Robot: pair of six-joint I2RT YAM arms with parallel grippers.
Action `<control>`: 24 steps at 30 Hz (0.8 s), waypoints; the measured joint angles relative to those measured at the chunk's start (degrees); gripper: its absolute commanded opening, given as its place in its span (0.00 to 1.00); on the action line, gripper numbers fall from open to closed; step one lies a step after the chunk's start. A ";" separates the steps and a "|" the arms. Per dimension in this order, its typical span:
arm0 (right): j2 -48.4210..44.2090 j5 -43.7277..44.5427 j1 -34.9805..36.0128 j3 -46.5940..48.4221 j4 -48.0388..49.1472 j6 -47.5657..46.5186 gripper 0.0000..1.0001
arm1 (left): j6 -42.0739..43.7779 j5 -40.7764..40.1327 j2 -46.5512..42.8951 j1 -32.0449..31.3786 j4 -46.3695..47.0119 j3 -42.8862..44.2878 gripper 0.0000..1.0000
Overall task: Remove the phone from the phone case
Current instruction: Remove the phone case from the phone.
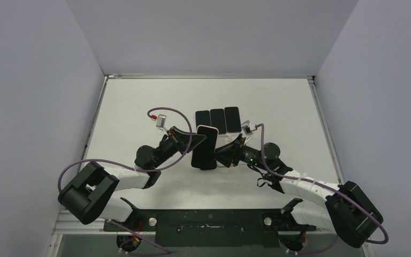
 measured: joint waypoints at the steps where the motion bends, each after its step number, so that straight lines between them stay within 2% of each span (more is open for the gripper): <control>1: 0.31 -0.07 -0.20 0.00 0.50 0.46 0.50 | 0.24 0.04 0.00 0.02 -0.33 0.24 0.00; 11: 1.88 -0.37 -1.20 0.46 1.84 2.29 0.61 | 3.56 1.14 -3.34 1.38 -9.16 2.64 0.00; 17: 1.79 -0.15 -1.42 1.14 0.17 0.07 0.65 | 2.82 4.90 -4.24 4.59 -10.56 2.73 0.00; 24: -7.91 0.00 -1.44 4.46 -2.71 -8.11 0.65 | 1.01 11.04 -2.43 7.91 -16.06 0.79 0.00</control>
